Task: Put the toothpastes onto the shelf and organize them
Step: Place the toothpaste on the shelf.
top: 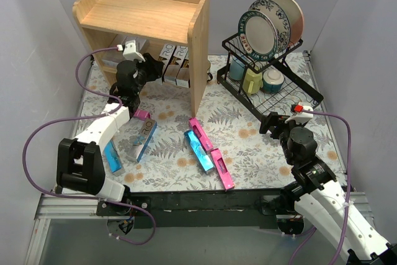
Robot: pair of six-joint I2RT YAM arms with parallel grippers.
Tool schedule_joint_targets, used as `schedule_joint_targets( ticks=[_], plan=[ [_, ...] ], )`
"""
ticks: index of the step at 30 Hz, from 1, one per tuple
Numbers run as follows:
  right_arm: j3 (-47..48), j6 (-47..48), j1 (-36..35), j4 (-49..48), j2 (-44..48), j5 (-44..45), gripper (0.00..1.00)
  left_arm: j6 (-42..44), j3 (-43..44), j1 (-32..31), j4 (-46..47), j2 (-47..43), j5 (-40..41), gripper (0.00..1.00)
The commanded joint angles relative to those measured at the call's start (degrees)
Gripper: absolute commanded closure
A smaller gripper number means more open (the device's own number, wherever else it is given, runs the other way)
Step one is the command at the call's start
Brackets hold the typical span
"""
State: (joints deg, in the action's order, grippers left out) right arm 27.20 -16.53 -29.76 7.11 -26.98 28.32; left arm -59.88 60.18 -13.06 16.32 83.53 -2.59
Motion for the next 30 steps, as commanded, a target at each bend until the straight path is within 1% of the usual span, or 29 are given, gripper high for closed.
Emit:
schedule_joint_targets(
  ticks=[1,10,16,20,22,26,30],
  plan=[
    [-0.13,0.01,-0.30,-2.54,0.53,0.25,0.07,-0.06,2.39,0.23,1.00,0.94,0.04,0.63],
    [-0.13,0.10,-0.30,-2.46,0.61,0.25,0.07,1.69,4.59,0.23,0.65,3.40,-0.22,0.63],
    [-0.13,0.01,-0.30,-2.54,0.44,-0.10,0.08,2.74,4.68,0.31,1.52,4.36,-3.82,0.63],
    [-0.13,0.01,-0.30,-2.54,0.09,-0.72,0.08,3.10,5.03,0.32,1.17,5.51,-3.39,0.63],
    [-0.04,0.19,-0.30,-2.54,0.09,-0.81,0.08,3.01,4.94,0.23,1.35,5.68,-3.30,0.63],
    [-0.13,0.27,-0.30,-2.54,0.26,-0.72,0.09,1.78,4.86,0.31,2.05,5.42,-6.37,0.64],
    [-0.04,0.28,-0.30,-2.63,0.26,-0.72,0.09,0.73,4.15,0.32,2.84,5.07,-7.60,0.64]
  ],
)
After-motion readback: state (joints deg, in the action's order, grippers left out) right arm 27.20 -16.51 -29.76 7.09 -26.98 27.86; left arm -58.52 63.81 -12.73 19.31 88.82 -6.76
